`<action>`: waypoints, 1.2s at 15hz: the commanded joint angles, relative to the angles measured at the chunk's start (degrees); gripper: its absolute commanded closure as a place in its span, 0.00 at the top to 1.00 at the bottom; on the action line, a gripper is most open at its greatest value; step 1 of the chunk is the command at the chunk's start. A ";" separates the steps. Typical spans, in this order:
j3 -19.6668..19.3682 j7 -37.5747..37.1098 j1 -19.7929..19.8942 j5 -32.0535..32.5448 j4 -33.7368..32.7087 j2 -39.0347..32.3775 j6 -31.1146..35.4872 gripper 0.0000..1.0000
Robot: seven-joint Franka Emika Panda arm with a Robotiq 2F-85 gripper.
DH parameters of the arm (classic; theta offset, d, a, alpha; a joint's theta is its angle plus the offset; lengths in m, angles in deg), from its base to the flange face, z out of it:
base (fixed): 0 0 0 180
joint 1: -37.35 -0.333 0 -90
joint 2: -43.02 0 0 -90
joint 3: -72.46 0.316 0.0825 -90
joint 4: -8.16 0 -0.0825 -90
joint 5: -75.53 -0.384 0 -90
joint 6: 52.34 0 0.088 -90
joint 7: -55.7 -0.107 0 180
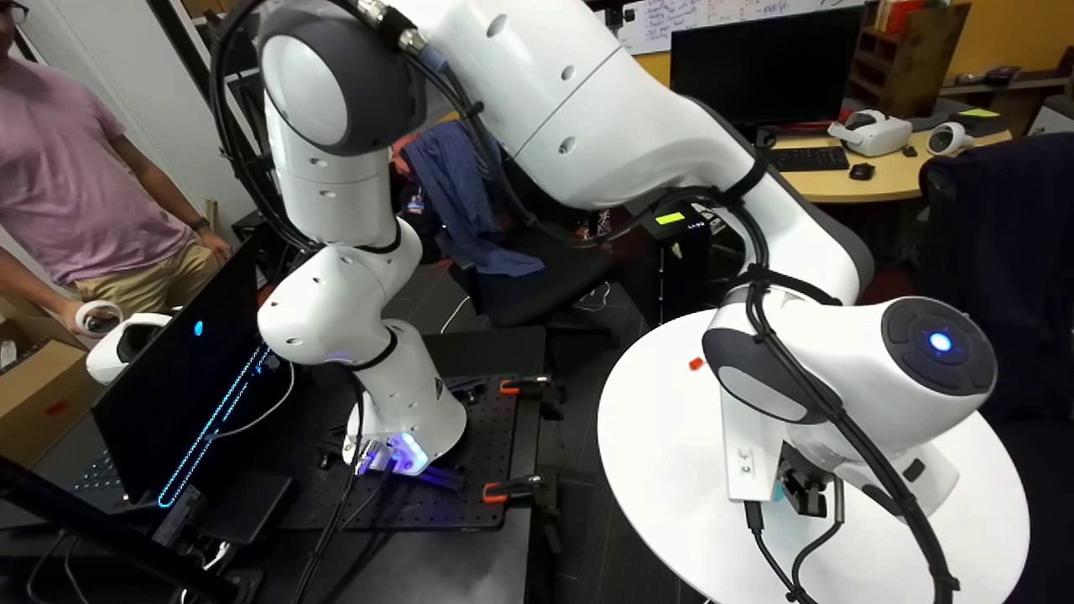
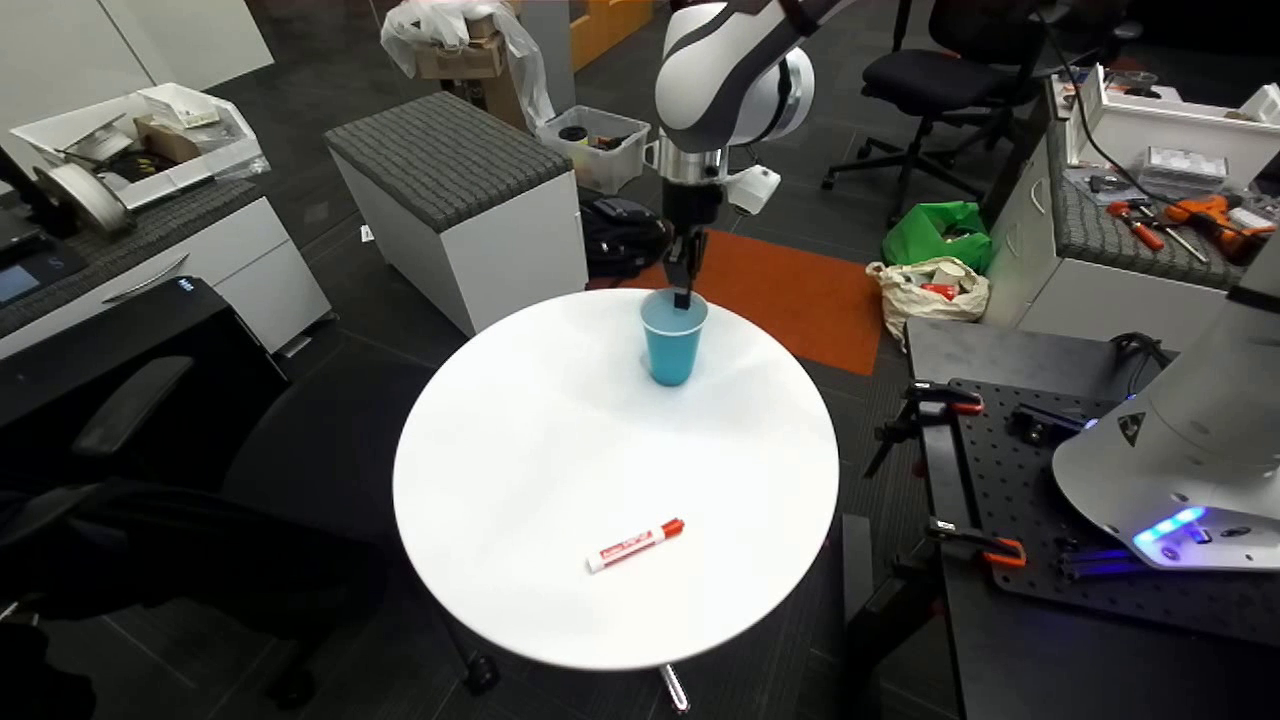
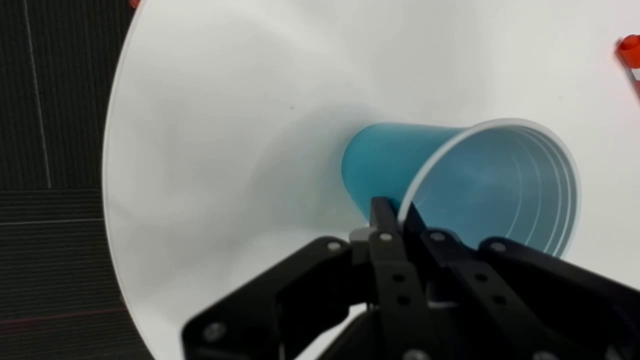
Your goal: Move the cup to the opposite side of the table
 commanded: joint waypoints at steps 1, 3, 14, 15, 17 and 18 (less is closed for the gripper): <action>1.13 1.77 1.34 -1.06 -2.18 -1.96 -0.35 0.01; 1.45 1.77 1.64 -1.11 -2.91 -2.74 -0.45 0.01; 1.82 0.60 1.72 -0.77 -2.46 -1.90 0.82 0.83; 1.90 0.85 1.78 -1.05 -1.74 -1.01 1.34 0.89; 1.60 0.36 1.38 -0.83 -0.05 1.33 2.74 1.00; 1.54 0.44 1.27 -0.76 0.66 2.40 3.66 1.00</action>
